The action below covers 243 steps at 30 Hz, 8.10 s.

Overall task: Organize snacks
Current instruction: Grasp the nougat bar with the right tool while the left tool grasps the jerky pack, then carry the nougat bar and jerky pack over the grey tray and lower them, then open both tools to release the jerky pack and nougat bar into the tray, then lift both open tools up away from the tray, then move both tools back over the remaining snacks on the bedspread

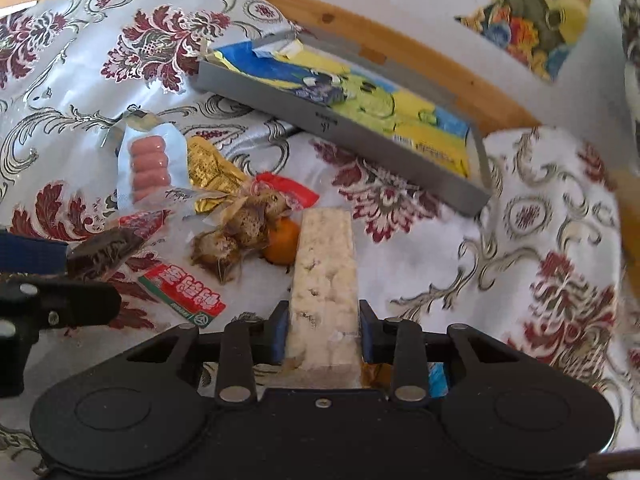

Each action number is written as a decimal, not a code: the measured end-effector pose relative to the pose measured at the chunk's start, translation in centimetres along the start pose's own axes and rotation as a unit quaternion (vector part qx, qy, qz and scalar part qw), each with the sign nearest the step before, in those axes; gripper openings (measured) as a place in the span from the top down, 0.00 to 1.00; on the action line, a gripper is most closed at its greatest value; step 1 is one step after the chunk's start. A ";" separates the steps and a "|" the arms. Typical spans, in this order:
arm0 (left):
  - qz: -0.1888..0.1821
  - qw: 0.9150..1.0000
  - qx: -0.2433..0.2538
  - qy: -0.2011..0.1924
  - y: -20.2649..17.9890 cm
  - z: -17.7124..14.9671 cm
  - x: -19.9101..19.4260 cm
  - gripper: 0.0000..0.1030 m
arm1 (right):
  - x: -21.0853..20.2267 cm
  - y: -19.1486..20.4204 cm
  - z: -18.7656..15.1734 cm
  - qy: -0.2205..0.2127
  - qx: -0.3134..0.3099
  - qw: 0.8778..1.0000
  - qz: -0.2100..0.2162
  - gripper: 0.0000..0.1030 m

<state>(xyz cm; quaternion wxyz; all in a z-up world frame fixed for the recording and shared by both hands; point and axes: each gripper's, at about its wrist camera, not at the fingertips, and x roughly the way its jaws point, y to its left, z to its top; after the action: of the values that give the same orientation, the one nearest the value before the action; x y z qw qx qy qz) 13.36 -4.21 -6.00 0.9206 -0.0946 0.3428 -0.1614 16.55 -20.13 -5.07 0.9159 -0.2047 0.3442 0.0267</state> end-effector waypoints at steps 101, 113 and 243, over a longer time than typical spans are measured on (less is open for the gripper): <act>0.074 0.994 -0.030 -0.076 -7.3 20.0 20.5 0.28 | 13.6 -14.4 7.9 -0.171 0.188 0.967 -0.030 0.35; 0.087 0.989 -0.027 -0.120 -7.3 20.0 15.7 0.02 | 10.2 -16.0 7.3 -0.183 0.225 0.956 -0.052 0.06; 0.123 0.992 0.018 -0.017 2.3 0.6 0.9 0.01 | -2.6 -4.9 -1.9 0.061 0.199 0.978 0.028 0.01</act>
<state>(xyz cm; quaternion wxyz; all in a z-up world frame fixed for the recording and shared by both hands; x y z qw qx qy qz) 14.93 -2.33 -6.76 0.9408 -0.0379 0.3329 -0.0515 14.32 -25.12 -2.91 0.9146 -0.0100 0.4032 -0.0296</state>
